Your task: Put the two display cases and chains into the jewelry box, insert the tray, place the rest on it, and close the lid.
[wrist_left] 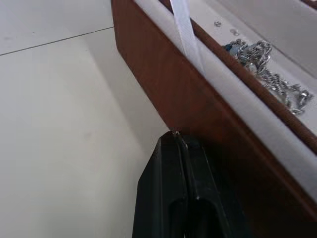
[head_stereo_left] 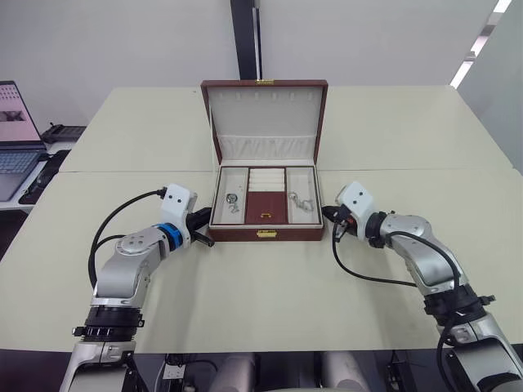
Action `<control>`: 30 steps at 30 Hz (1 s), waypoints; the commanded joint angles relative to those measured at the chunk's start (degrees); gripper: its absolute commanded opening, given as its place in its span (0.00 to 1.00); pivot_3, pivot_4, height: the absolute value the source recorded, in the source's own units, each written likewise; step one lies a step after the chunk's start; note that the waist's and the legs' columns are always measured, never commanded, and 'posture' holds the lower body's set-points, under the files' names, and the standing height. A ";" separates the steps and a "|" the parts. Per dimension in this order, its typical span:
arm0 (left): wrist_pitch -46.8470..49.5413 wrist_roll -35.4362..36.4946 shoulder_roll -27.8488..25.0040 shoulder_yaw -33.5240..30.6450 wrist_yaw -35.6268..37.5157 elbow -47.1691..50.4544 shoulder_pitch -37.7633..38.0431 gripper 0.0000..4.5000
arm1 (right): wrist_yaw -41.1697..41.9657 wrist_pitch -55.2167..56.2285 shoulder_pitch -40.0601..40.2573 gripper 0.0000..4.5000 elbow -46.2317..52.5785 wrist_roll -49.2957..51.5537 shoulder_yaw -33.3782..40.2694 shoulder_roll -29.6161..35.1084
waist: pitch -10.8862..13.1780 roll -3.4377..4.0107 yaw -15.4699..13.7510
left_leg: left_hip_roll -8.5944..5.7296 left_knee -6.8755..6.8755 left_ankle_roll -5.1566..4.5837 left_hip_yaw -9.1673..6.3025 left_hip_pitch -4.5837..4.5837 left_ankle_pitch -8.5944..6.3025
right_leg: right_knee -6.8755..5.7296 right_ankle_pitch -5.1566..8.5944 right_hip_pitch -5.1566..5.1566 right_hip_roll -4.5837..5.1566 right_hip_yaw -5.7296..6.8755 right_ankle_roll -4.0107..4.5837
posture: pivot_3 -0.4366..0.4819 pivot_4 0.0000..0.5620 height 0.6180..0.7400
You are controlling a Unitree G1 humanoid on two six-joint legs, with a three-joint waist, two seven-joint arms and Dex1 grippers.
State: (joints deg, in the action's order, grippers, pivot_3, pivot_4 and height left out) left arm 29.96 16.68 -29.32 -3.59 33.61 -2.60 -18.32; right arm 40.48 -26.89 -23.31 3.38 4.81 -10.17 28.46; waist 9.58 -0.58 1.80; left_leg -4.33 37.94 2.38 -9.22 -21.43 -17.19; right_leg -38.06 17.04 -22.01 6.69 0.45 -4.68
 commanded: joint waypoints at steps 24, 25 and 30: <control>10.69 7.71 -2.57 6.69 17.27 16.85 6.45 0.00 | 5.18 -10.06 19.66 0.00 28.46 8.41 4.72 8.10 | -0.04 -0.01 -0.26 | -0.03 0.09 -0.01 -0.02 -0.31 0.01 | -0.01 -0.02 -0.18 0.04 0.06 -0.02 | 0.48 0.27 1.00; 11.30 8.11 -3.03 6.62 17.71 17.71 7.16 0.00 | 5.09 -10.21 20.06 0.00 28.84 8.44 4.84 8.16 | -0.04 -0.01 -0.26 | -0.02 0.08 0.00 -0.02 -0.31 0.01 | 0.00 -0.02 -0.19 0.04 0.05 -0.02 | 0.48 0.27 1.00; 13.07 9.46 -4.92 6.56 19.15 20.71 10.20 0.00 | 5.72 -10.44 21.96 0.00 29.58 8.89 6.22 9.32 | -0.09 0.01 -0.26 | 0.00 0.07 -0.01 -0.02 -0.29 0.00 | 0.00 -0.02 -0.17 0.05 0.04 -0.02 | 0.48 0.27 1.00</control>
State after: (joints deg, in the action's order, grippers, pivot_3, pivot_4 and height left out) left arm 42.50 22.07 -35.37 -1.68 48.38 13.68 -8.82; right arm 43.72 -38.13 -1.41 29.14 10.31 -1.47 38.06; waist 9.50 -0.57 1.54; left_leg -4.33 38.01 2.37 -9.24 -21.71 -17.19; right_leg -38.06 17.03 -22.17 6.74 0.49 -4.70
